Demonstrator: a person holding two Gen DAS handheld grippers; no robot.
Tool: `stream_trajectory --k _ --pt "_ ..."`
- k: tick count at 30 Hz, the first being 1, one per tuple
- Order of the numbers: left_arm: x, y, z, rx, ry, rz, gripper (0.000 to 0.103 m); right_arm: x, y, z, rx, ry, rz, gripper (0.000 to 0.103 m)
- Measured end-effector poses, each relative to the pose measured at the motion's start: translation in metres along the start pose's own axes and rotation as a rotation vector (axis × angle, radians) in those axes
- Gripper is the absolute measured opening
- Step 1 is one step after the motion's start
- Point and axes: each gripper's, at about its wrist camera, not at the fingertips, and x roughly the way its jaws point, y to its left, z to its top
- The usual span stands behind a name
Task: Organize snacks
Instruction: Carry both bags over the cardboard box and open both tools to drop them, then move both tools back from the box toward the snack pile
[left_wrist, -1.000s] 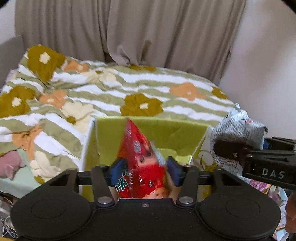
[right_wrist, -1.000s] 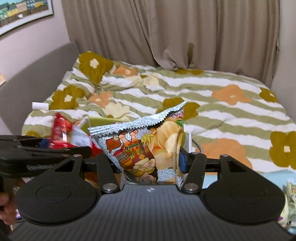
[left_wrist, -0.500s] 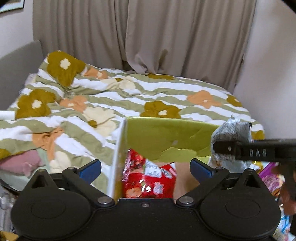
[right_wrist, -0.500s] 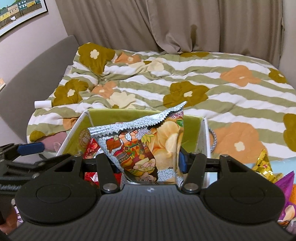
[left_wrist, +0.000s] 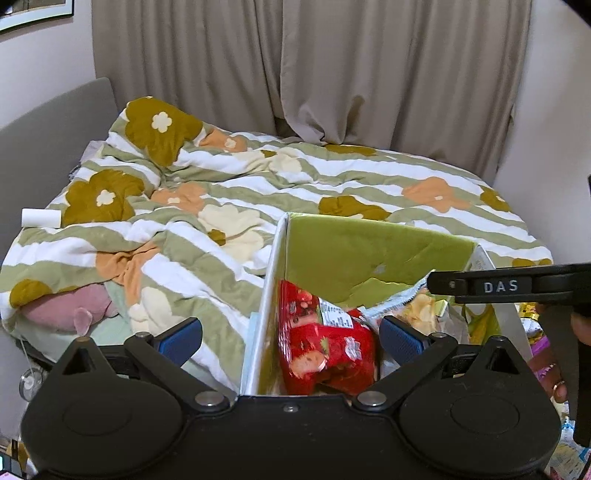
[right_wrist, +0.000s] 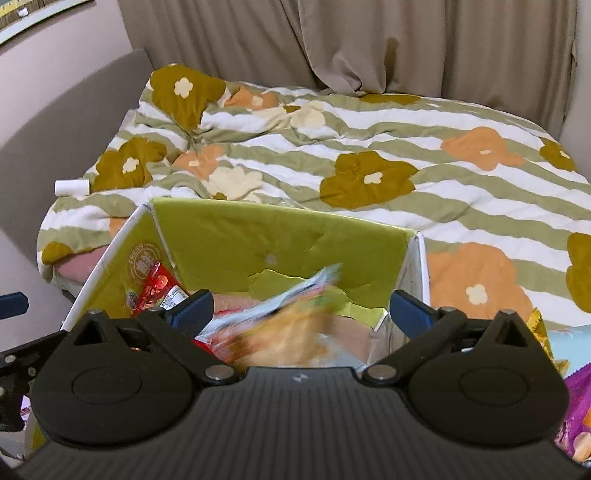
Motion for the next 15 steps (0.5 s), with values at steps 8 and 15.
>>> stream_trajectory --k 8,15 --pt "-0.013 -0.002 0.003 0.001 -0.022 -0.004 0.103 -0.021 -0.003 -0.006 0.011 -0.023 0.004 0.103" --pt "-0.033 -0.006 0.009 0.04 -0.071 -0.019 0.103 -0.056 0.006 -0.004 -0.014 -0.083 0.012 0.103"
